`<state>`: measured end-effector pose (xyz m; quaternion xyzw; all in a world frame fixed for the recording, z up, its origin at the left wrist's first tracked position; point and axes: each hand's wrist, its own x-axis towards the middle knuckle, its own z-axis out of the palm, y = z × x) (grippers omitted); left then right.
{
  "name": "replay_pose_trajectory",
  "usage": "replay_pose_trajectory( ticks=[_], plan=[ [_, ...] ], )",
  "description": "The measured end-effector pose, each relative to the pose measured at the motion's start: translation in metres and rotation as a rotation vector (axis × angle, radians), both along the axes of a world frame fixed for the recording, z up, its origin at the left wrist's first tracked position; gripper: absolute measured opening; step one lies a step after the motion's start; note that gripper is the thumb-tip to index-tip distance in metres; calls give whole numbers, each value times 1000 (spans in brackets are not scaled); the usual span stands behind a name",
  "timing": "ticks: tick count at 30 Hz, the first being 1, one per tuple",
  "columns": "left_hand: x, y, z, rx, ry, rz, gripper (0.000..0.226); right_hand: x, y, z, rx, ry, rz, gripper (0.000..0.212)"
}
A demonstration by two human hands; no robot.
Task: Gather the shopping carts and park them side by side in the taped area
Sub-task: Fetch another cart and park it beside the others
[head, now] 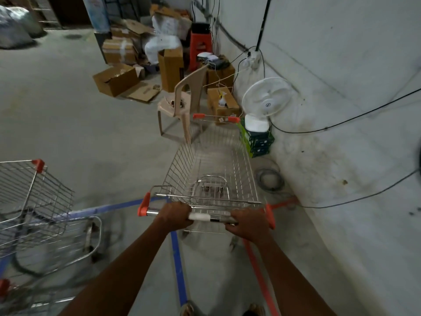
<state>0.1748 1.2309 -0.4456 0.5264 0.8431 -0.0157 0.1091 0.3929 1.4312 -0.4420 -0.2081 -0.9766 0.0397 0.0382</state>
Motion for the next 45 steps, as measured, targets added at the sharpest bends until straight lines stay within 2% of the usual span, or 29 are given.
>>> replay_pose_trajectory(
  ticks=[3, 8, 13, 28, 35, 45],
  plan=[
    [9, -5, -2, -83, -49, 6, 48, 6, 10, 3, -18, -138, 49, 54],
    [38, -10, -2, -125, -22, 59, 34, 4, 28, 11, -28, -249, 123, 61],
    [59, -6, -3, -79, -79, 183, 28, 0, 44, 16, -11, -310, 158, 36],
    [58, 26, -1, -47, -36, 373, 30, -41, 95, 8, 91, -237, 284, 43],
    [7, 47, -1, -27, 4, 443, 26, -118, 120, 12, 116, -247, 340, 42],
    [-134, 64, 0, 0, 3, 583, 29, -298, 143, 14, 72, -271, 421, 33]
  ],
)
